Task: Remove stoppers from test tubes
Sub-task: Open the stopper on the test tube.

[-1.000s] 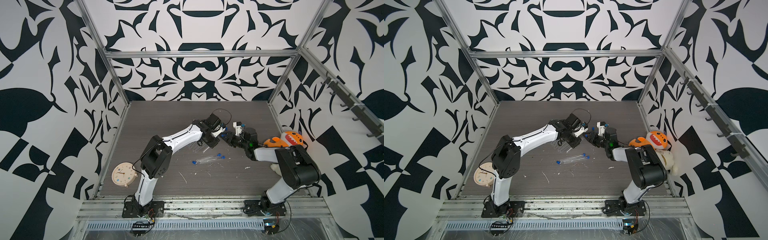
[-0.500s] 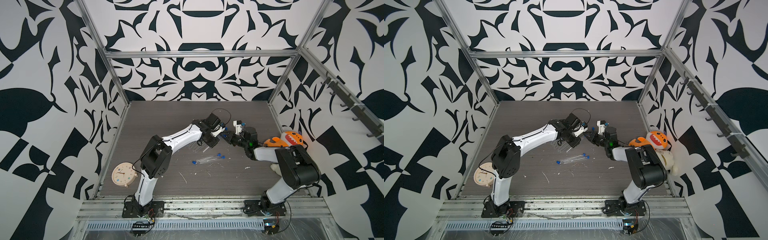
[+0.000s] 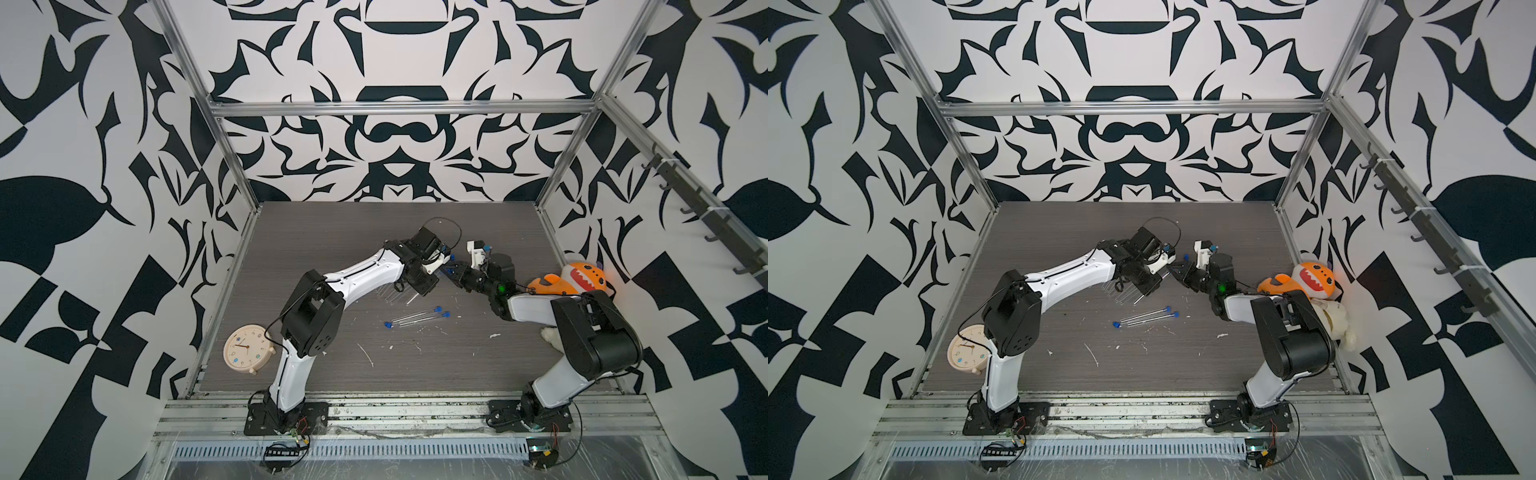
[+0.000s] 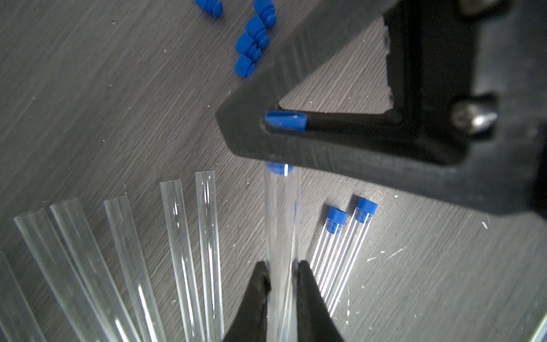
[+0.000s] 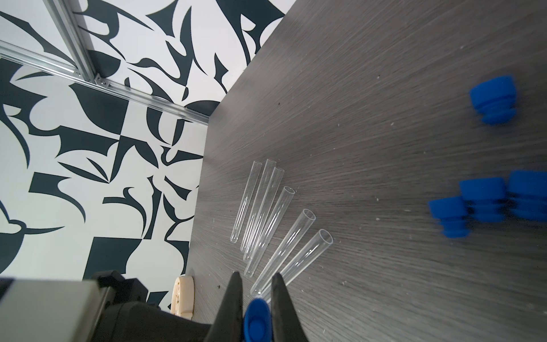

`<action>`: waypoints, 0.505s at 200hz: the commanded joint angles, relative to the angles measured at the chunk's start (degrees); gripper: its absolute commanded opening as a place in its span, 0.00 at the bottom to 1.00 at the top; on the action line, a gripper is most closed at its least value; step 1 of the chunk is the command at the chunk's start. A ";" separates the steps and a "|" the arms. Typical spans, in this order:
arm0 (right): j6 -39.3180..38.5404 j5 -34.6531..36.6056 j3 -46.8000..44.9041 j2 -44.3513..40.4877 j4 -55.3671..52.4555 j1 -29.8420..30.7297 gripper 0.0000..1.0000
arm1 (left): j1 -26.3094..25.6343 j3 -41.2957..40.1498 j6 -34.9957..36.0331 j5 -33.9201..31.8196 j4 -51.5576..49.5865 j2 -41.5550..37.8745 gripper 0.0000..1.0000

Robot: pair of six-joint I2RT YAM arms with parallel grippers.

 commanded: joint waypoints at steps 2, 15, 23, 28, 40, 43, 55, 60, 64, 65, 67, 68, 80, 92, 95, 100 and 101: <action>-0.09 2.28 2.99 -2.92 2.32 -0.28 0.00 | 0.46 -2.55 0.33 0.06 -2.22 -1.25 0.00; -0.19 2.42 3.29 -3.14 2.09 -0.40 0.00 | 0.55 -3.19 0.32 -0.06 -1.95 -1.34 0.00; -0.41 2.67 3.44 -3.27 1.93 -0.49 0.00 | 0.59 -3.49 0.32 -0.08 -1.96 -1.47 0.00; -0.65 2.80 3.53 -3.44 1.75 -0.58 0.00 | 0.63 -3.64 0.32 0.00 -1.84 -1.52 0.00; -1.88 3.11 4.15 -3.80 0.05 -0.64 0.00 | 0.63 -3.99 0.36 -0.08 -1.87 -1.70 0.00; -2.25 3.21 4.36 -3.99 -0.64 -0.67 0.00 | 0.63 -4.02 0.40 -0.08 -1.86 -1.79 0.00; -3.80 3.67 4.83 -4.63 -2.33 -0.67 0.00 | 0.66 -4.14 0.54 -0.23 -2.07 -1.96 0.00; -4.21 3.90 4.87 -4.96 -2.61 -0.65 0.00 | 0.71 -4.19 0.65 -0.31 -2.14 -2.09 0.00; -4.52 4.08 4.94 -5.22 -2.94 -0.67 0.00 | 0.70 -4.20 0.74 -0.43 -2.20 -2.06 0.00; -4.55 4.11 4.99 -5.26 -2.99 -0.67 0.00 | 0.71 -4.20 0.75 -0.48 -2.28 -2.05 0.00; -4.84 4.17 4.99 -5.40 -3.27 -0.67 0.00 | 0.72 -4.14 0.80 -0.60 -2.34 -2.12 0.00; -4.94 4.24 5.06 -5.44 -3.37 -0.67 0.00 | 0.72 -4.13 0.82 -0.65 -2.39 -2.13 0.00; -6.27 4.64 5.71 -6.01 -5.11 -0.65 0.00 | 0.79 -4.37 1.11 -0.98 -2.65 -2.21 0.00; -6.76 4.75 6.18 -6.18 -5.61 -0.67 0.00 | 0.90 -4.84 1.29 -1.06 -2.47 -2.32 0.00; -6.69 4.75 6.28 -6.18 -5.52 -0.60 0.00 | 0.90 -4.97 1.29 -1.06 -2.40 -2.32 0.00; -6.65 4.75 6.36 -6.15 -5.35 -0.67 0.00 | 0.98 -5.09 1.29 -1.05 -2.36 -2.25 0.00; -6.63 4.79 6.41 -6.17 -5.29 -0.67 0.00 | 0.98 -5.13 1.29 -1.05 -2.36 -2.24 0.00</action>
